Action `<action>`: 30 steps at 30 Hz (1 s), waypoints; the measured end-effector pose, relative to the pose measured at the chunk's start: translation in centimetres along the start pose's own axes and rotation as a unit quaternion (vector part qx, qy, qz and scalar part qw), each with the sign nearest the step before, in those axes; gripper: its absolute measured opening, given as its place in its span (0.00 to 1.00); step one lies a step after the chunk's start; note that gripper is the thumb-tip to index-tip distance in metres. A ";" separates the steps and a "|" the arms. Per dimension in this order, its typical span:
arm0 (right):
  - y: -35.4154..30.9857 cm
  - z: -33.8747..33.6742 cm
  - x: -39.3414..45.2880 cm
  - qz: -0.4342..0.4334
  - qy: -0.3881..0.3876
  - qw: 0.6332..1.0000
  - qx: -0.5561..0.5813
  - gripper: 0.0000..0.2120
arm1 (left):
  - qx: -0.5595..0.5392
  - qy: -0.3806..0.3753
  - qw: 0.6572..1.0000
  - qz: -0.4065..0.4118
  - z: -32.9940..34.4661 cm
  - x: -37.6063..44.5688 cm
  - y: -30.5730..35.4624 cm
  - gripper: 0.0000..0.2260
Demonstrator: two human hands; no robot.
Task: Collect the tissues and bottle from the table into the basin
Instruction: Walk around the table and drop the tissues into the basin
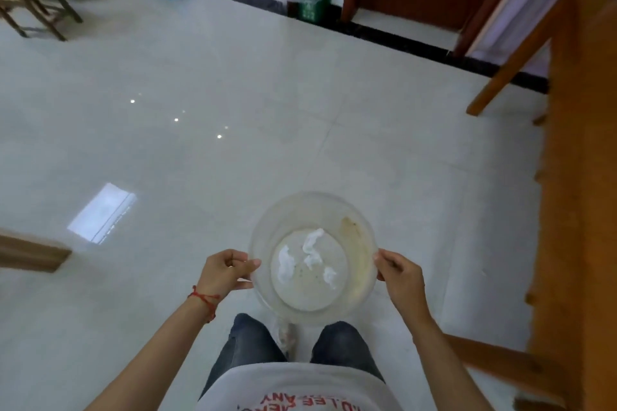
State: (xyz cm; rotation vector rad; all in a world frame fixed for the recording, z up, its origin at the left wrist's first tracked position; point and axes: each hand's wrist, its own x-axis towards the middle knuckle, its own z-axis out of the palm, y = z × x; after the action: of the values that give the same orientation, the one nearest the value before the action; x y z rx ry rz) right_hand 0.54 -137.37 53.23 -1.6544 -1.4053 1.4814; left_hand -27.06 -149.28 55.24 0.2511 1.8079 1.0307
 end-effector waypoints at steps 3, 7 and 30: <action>-1.2 0.1 2.1 0.007 0.023 1.000 0.002 0.11 | 0.020 -0.024 0.999 0.003 0.8 3.3 2.8 0.09; -2.6 -0.6 5.7 0.029 0.063 0.998 0.006 0.11 | 0.035 -0.057 0.998 0.005 3.3 7.5 6.3 0.06; -16.7 -13.6 39.1 0.027 0.131 0.990 0.031 0.06 | 0.062 -0.110 0.991 0.040 27.5 29.8 32.0 0.03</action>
State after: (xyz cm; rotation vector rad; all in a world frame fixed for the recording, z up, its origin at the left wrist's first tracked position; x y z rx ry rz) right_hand 2.23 -92.84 55.91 -1.7867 -1.1697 1.2665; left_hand -27.06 -97.62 55.48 0.4982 1.6739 0.9082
